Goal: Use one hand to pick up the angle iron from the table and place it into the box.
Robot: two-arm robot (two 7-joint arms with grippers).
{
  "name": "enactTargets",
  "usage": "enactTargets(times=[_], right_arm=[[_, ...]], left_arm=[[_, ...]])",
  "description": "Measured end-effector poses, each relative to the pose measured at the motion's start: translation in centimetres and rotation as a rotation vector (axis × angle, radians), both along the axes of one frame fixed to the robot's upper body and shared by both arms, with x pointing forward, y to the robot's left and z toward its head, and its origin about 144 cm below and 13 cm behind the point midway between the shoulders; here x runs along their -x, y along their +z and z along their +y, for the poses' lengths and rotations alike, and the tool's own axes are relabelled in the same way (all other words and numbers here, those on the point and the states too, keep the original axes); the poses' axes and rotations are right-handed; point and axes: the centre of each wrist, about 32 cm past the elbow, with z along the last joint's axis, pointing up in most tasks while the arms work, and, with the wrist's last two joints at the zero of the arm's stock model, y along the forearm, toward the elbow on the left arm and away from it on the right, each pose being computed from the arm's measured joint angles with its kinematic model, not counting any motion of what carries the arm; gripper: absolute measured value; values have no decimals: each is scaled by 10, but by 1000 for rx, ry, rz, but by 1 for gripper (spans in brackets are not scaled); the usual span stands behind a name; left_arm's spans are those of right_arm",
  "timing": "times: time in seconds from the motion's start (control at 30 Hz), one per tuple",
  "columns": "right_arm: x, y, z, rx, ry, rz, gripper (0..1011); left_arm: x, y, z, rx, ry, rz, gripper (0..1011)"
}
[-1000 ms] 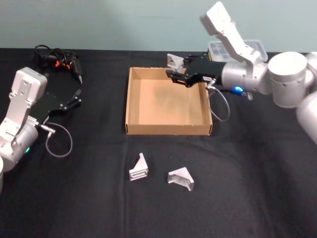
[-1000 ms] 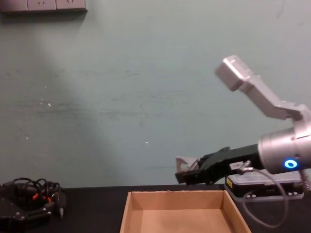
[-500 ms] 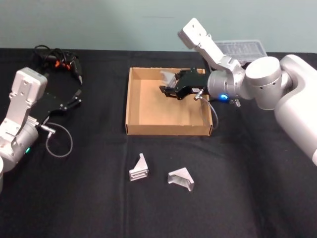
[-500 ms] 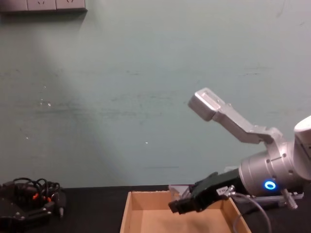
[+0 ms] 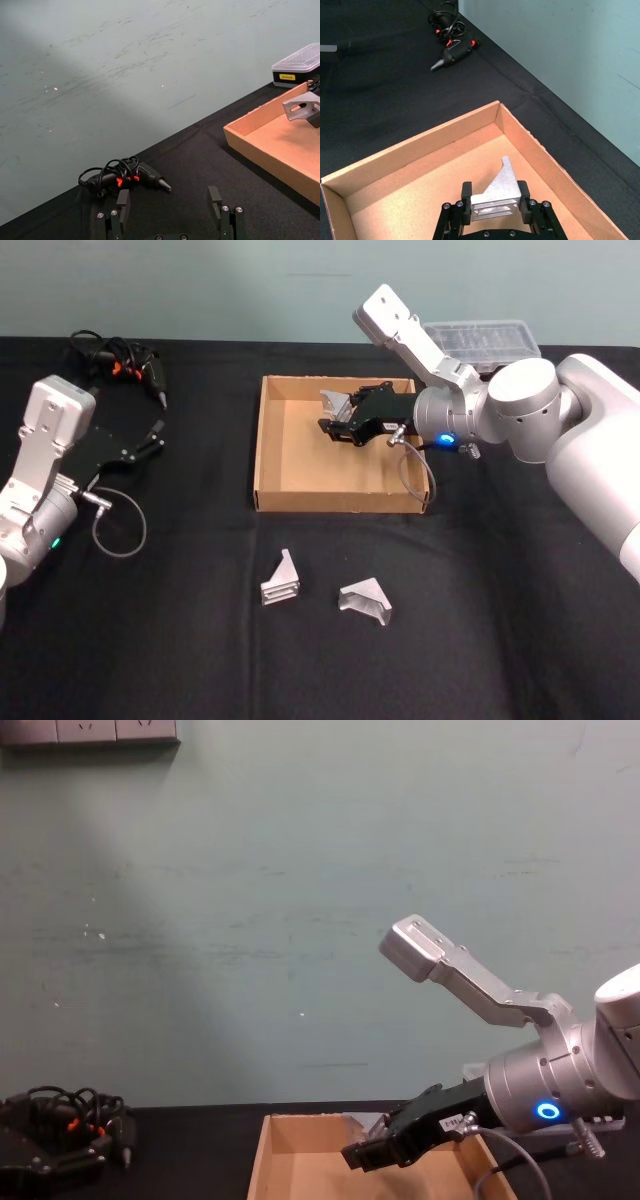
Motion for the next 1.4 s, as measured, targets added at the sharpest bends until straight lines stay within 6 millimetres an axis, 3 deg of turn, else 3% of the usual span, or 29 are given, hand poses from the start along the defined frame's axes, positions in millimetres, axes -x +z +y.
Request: enactTargets(times=[0.2, 0.33, 0.57, 0.93, 1.4], right_arm=[[0, 0, 0, -1, -2, -1, 664], [0, 0, -1, -1, -3, -1, 833], [1, 0, -1, -2, -3, -1, 1000], [2, 1, -2, -11, -2, -5, 1003], [58, 25, -60, -233, 263, -72, 1003]], left_arm=[[0, 0, 0, 0, 0, 0, 1011], [0, 0, 0, 0, 0, 0, 1011], [0, 0, 0, 0, 0, 0, 1011], [0, 0, 0, 0, 0, 0, 1011], [0, 0, 0, 0, 0, 0, 1011]])
